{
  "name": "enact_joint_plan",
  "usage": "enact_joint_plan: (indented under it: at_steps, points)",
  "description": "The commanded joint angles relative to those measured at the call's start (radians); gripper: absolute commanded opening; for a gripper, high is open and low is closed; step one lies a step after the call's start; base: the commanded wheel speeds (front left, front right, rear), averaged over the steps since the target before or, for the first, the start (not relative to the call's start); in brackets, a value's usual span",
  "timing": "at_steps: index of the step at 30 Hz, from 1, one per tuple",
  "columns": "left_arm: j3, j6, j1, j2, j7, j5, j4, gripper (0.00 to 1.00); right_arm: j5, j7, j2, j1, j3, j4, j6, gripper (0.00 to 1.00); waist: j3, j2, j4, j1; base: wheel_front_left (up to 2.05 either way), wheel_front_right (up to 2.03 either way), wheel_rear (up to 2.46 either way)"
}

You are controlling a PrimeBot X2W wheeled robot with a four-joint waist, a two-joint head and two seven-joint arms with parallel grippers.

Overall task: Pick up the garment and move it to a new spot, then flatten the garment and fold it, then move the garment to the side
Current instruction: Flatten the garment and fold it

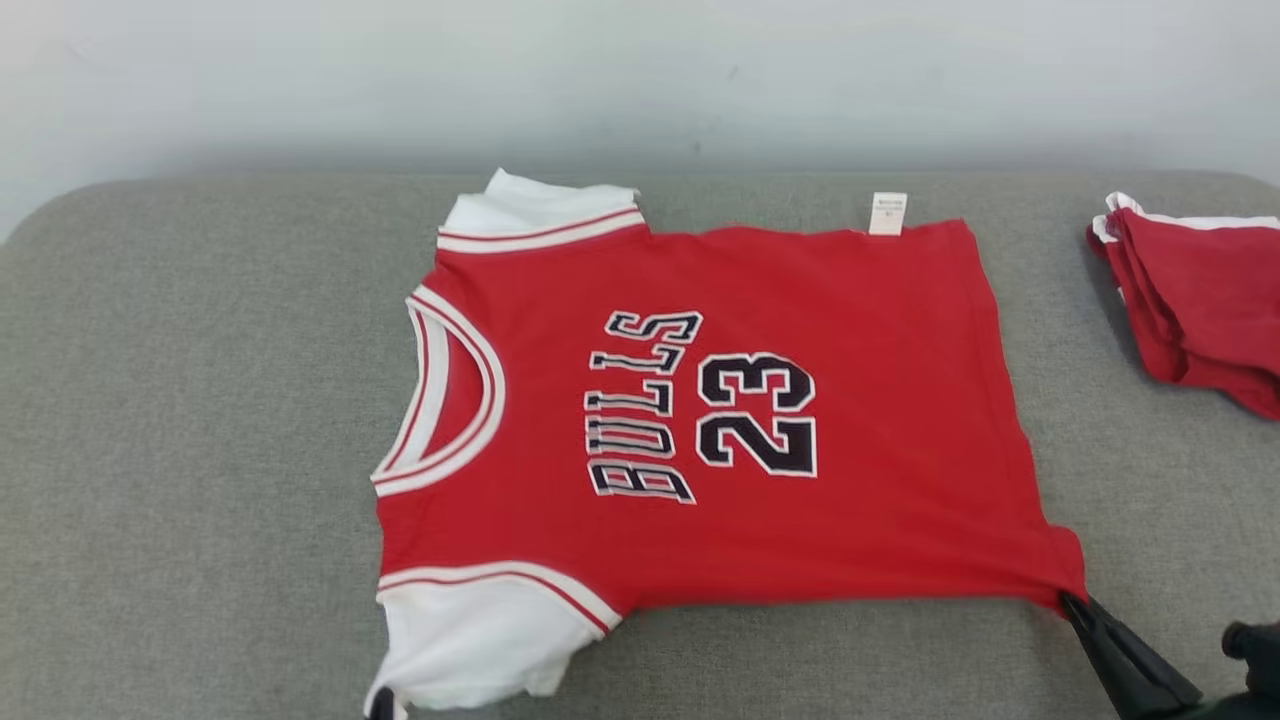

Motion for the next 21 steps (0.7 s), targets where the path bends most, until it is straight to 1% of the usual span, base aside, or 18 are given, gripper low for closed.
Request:
enact_joint_plan:
  at_steps: [1,6,12,16,21]
  points:
    - [-0.005,-0.009,0.024,-0.005,-0.002,0.014,-0.001,0.00,-0.011,-0.002,-0.003,0.023,-0.014,0.002,-0.003,0.00,-0.008,0.0001,0.005,0.0002,0.00,0.00,0.00]
    - [-0.039,-0.005,0.063,0.001,0.020,0.018,-0.005,0.00,-0.015,0.012,0.002,0.077,-0.038,0.003,-0.003,0.00,-0.009,0.0001,0.004,0.0002,0.00,0.00,0.00]
    - [-0.047,0.000,0.086,0.020,0.039,0.015,-0.001,0.00,-0.001,0.054,0.017,0.119,-0.056,0.015,-0.003,0.00,-0.007,0.0001,0.003,0.0002,0.00,0.00,0.00]
    - [-0.038,-0.015,0.041,0.026,0.040,0.013,0.001,0.00,-0.019,0.071,0.029,0.117,-0.060,0.013,-0.003,0.00,-0.006,0.0001,0.000,0.0002,0.00,0.00,0.00]
    - [-0.031,-0.030,-0.053,0.074,0.054,0.066,-0.007,0.00,-0.043,0.083,0.042,0.059,-0.050,-0.028,-0.003,0.00,0.004,0.0001,-0.020,0.0002,0.00,0.00,0.00]
